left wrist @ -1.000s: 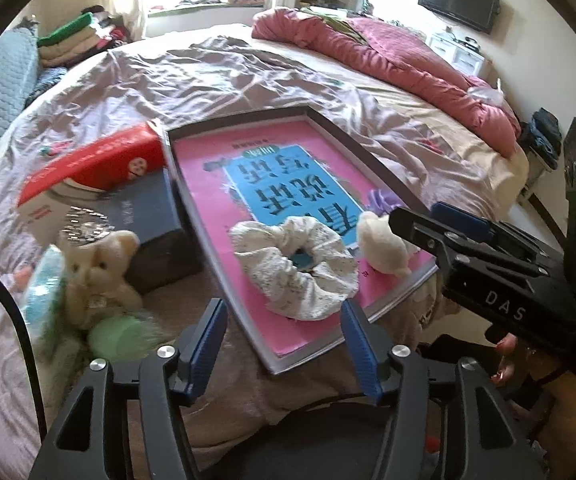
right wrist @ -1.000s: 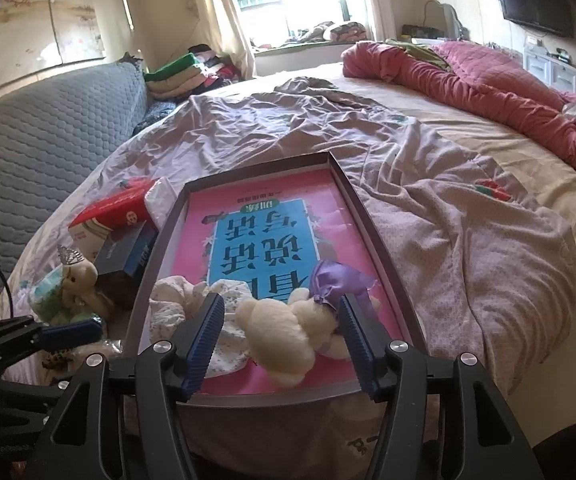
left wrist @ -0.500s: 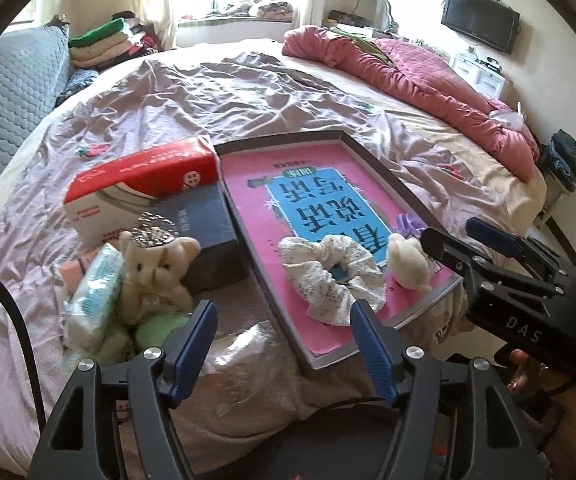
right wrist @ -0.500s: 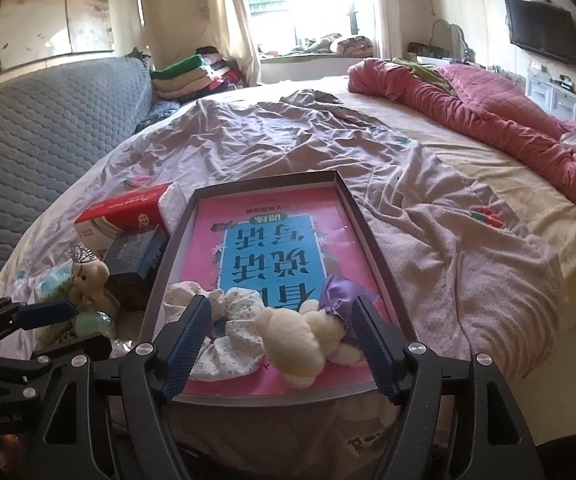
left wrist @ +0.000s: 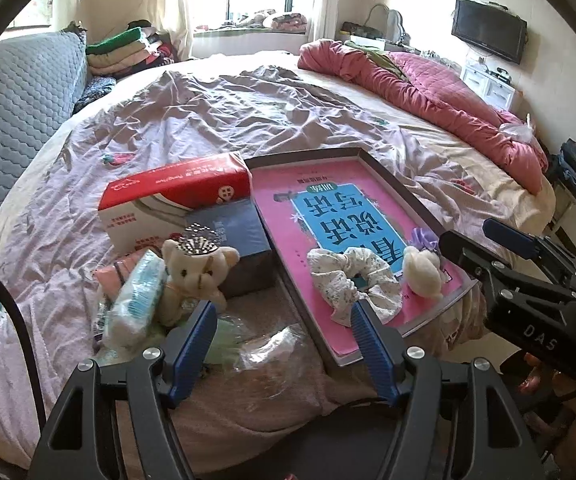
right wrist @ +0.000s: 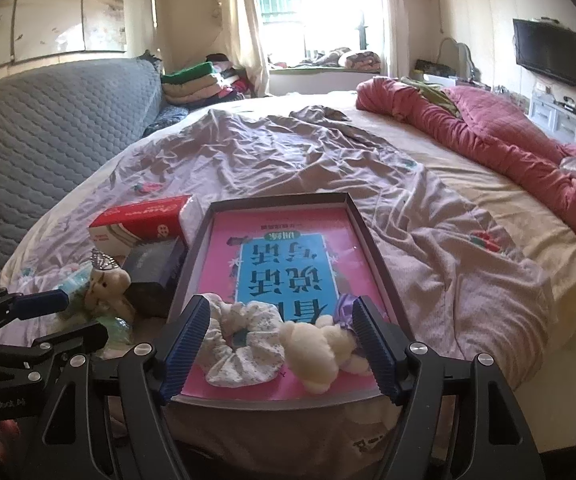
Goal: Organize soft objects
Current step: 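Withdraw both grippers from the tray back toward the pile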
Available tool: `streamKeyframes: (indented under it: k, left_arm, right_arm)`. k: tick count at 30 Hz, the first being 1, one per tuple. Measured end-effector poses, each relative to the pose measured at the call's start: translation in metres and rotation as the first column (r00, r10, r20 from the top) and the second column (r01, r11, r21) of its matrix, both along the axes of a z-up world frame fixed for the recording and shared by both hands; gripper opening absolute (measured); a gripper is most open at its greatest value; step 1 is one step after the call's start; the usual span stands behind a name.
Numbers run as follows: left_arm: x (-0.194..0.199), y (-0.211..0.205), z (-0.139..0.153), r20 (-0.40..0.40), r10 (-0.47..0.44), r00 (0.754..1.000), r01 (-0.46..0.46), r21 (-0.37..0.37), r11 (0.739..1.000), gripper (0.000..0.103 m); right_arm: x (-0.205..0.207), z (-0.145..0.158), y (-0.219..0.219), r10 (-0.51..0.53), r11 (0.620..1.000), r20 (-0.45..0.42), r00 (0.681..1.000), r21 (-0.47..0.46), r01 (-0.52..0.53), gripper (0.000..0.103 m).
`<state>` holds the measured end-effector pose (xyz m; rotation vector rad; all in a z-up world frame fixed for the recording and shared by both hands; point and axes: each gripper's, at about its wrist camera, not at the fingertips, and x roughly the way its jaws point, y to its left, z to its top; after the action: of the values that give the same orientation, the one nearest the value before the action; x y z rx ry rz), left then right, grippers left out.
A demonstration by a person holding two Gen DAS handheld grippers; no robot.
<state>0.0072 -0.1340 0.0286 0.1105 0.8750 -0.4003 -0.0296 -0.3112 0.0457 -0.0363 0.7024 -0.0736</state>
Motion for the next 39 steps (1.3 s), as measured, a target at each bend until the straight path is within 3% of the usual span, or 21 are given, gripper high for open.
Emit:
streamKeyframes:
  k: [19,39]
  left_arm:
    - [-0.001,0.038,0.012,0.008,0.066,0.998,-0.066,-0.034,0.997,0.069]
    - [0.007,0.11,0.009,-0.019,0.168,0.986,-0.169,-0.083,0.982,0.069]
  right_arm:
    - [0.0,0.013,0.044,0.089,0.995,0.013,0.996,-0.037,-0.089,0.076]
    - [-0.001,0.017,0.075,0.167,0.985,0.008,0.986,-0.048,-0.166,0.076]
